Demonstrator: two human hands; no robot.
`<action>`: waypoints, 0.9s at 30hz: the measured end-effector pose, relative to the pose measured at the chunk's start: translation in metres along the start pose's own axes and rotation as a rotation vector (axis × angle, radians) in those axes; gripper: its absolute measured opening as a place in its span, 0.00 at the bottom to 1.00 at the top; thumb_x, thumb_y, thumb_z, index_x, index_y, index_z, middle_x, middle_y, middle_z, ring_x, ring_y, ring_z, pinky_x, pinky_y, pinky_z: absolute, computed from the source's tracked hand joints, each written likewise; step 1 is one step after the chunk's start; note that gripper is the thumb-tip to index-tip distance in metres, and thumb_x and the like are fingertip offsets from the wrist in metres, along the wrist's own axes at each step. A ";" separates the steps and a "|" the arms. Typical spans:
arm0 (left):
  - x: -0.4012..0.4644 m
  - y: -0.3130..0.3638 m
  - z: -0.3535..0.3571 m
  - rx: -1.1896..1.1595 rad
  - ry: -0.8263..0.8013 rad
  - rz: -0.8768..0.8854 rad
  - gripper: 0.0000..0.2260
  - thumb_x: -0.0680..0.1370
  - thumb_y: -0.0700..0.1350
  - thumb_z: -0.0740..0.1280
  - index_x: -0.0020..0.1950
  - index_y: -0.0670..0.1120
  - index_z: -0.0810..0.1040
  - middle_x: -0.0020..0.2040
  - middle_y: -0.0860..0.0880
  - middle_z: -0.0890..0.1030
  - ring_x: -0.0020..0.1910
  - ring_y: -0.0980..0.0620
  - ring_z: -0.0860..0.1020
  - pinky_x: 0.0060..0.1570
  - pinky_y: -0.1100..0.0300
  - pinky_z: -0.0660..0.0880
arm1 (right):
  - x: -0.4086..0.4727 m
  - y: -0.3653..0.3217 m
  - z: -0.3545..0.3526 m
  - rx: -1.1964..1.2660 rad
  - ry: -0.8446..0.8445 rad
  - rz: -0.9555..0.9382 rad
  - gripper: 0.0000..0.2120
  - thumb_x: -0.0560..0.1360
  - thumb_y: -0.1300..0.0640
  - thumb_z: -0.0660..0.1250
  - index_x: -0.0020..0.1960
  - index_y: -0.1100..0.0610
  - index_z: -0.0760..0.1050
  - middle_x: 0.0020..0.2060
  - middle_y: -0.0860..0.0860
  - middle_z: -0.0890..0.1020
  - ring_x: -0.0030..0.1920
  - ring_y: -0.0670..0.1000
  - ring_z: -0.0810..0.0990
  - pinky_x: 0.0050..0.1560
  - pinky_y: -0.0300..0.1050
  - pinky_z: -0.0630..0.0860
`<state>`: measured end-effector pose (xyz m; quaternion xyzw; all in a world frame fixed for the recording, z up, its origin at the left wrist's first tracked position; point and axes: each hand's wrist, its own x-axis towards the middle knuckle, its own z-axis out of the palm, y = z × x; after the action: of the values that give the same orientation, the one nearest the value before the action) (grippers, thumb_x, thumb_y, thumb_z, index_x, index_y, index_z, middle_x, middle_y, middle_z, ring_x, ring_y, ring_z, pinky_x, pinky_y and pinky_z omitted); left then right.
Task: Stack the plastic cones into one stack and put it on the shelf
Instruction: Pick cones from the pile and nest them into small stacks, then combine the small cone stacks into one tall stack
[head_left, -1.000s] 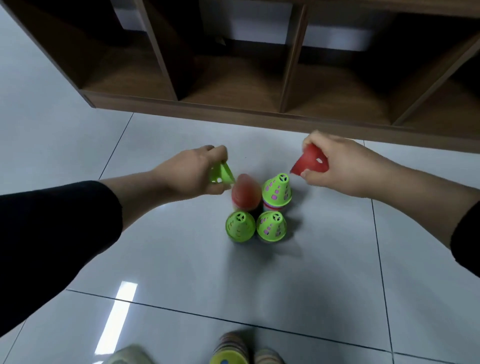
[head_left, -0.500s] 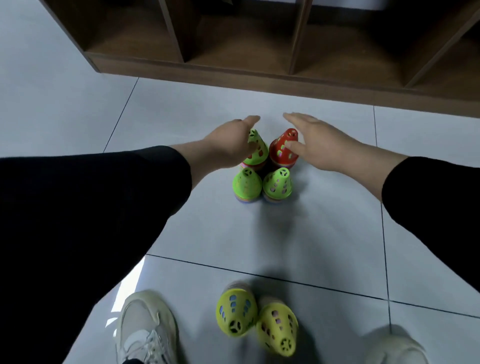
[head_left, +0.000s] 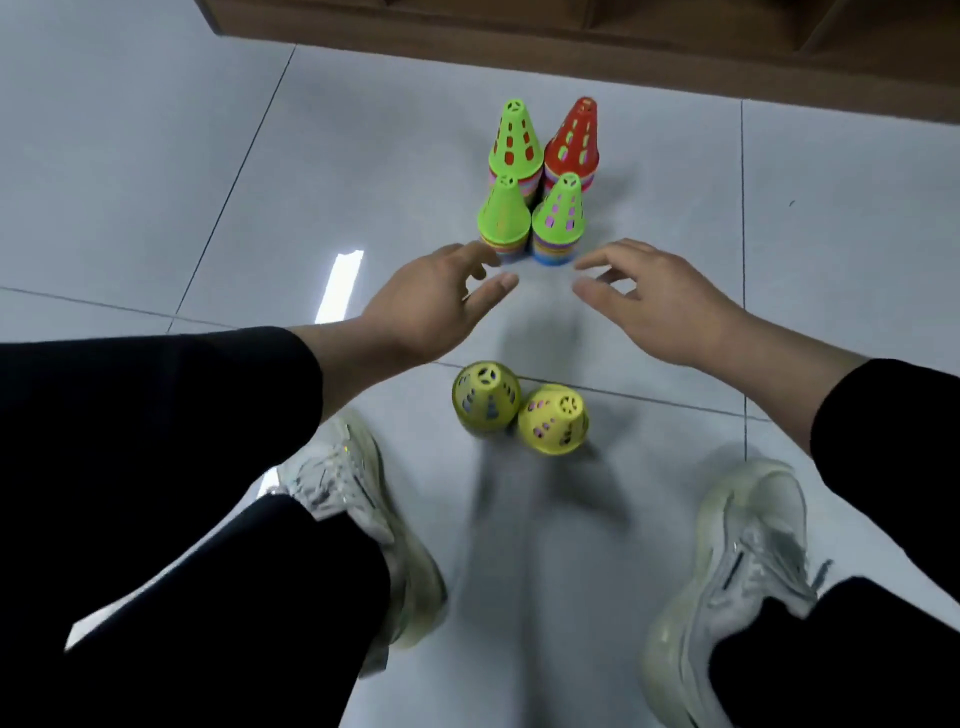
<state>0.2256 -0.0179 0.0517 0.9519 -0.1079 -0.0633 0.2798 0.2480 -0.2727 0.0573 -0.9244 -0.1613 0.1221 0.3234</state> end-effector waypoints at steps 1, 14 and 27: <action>-0.019 0.005 0.005 -0.036 -0.024 -0.011 0.22 0.81 0.64 0.57 0.67 0.50 0.74 0.59 0.50 0.79 0.50 0.50 0.79 0.55 0.52 0.76 | -0.017 -0.003 0.007 0.025 -0.028 0.010 0.21 0.77 0.39 0.63 0.64 0.49 0.75 0.60 0.45 0.76 0.56 0.44 0.78 0.59 0.48 0.76; -0.104 0.010 0.070 -0.590 -0.138 -0.450 0.40 0.69 0.50 0.80 0.74 0.52 0.61 0.54 0.57 0.78 0.51 0.60 0.78 0.39 0.73 0.74 | -0.125 0.007 0.123 0.390 0.010 0.269 0.40 0.63 0.47 0.81 0.65 0.34 0.60 0.64 0.41 0.72 0.59 0.46 0.79 0.63 0.51 0.75; -0.018 -0.003 0.093 -0.667 -0.042 -0.512 0.36 0.62 0.52 0.82 0.63 0.54 0.65 0.53 0.54 0.81 0.54 0.52 0.80 0.59 0.49 0.77 | -0.036 0.038 0.117 0.320 0.145 0.380 0.32 0.64 0.48 0.80 0.62 0.44 0.67 0.53 0.44 0.81 0.51 0.47 0.81 0.51 0.48 0.79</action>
<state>0.1916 -0.0592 -0.0269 0.8036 0.1528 -0.1817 0.5457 0.1845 -0.2493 -0.0521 -0.8814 0.0603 0.1383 0.4476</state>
